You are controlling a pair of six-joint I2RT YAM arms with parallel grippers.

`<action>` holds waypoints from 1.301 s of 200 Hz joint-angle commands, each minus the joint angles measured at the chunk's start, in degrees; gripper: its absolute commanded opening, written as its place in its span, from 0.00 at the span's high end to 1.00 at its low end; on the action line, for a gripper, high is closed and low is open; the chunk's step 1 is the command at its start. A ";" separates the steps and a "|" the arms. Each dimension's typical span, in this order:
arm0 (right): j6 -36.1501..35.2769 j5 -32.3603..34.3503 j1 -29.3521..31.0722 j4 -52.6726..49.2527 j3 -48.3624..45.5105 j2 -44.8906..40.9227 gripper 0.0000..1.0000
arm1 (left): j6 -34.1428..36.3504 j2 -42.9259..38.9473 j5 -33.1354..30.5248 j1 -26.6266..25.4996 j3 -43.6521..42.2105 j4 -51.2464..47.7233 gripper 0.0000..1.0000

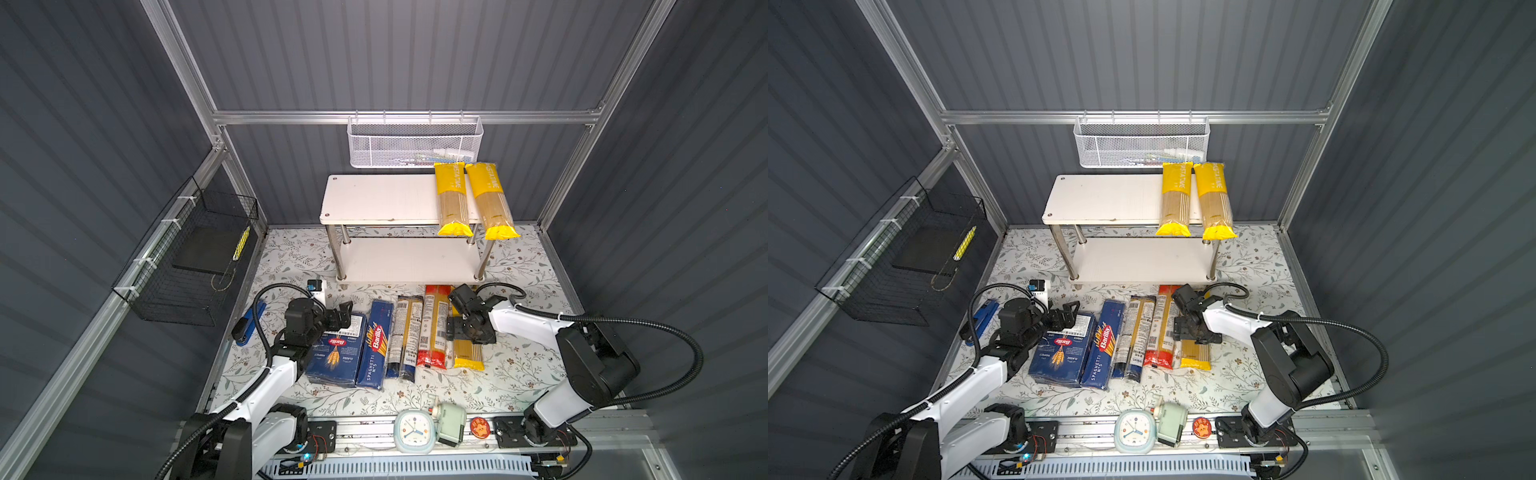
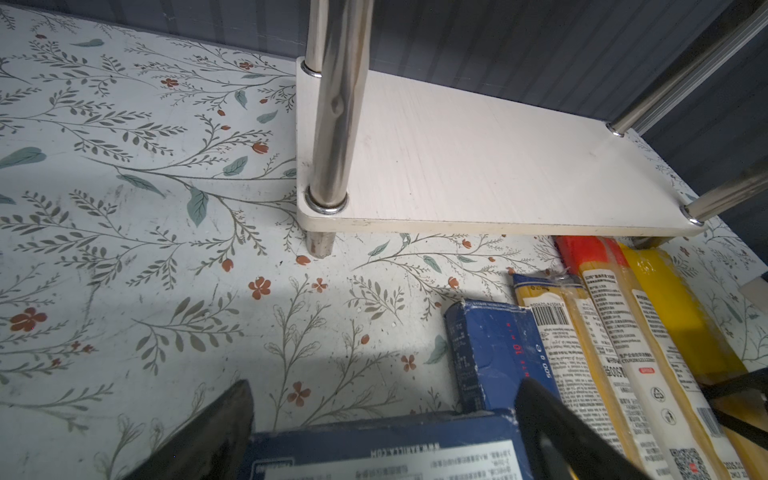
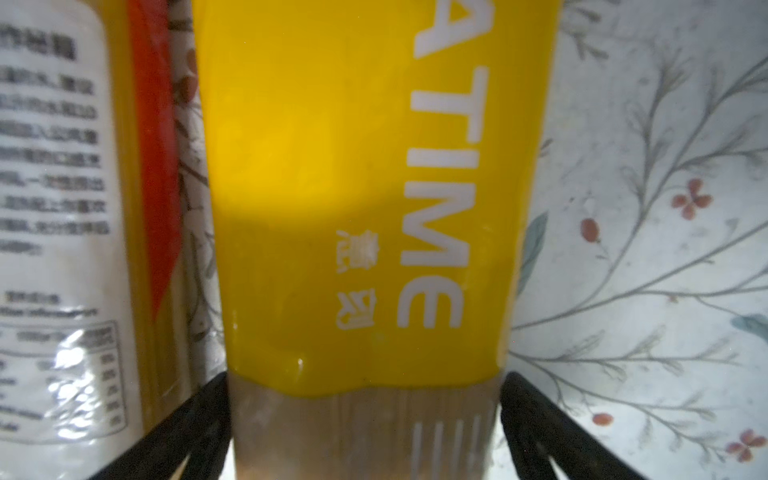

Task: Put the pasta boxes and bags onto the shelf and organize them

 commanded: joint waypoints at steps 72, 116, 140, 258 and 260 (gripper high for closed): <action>2.04 0.27 -0.38 3.11 -2.71 1.08 0.10 | -0.01 -1.03 0.12 -0.23 0.76 -0.56 0.01; 2.78 0.21 -0.58 4.11 -4.04 0.21 0.16 | -0.07 -1.16 0.14 -0.23 0.80 -0.57 0.01; 2.87 0.23 -0.55 4.12 -4.26 -0.08 0.19 | -0.05 -1.21 0.14 -0.23 0.80 -0.65 0.01; 4.31 0.18 -0.52 4.20 -5.81 -1.79 0.29 | -0.16 -1.18 0.23 -0.23 0.75 -0.47 0.01; 4.32 0.18 -0.54 4.22 -5.90 -1.89 0.29 | -0.16 -1.16 0.23 -0.23 0.74 -0.47 0.01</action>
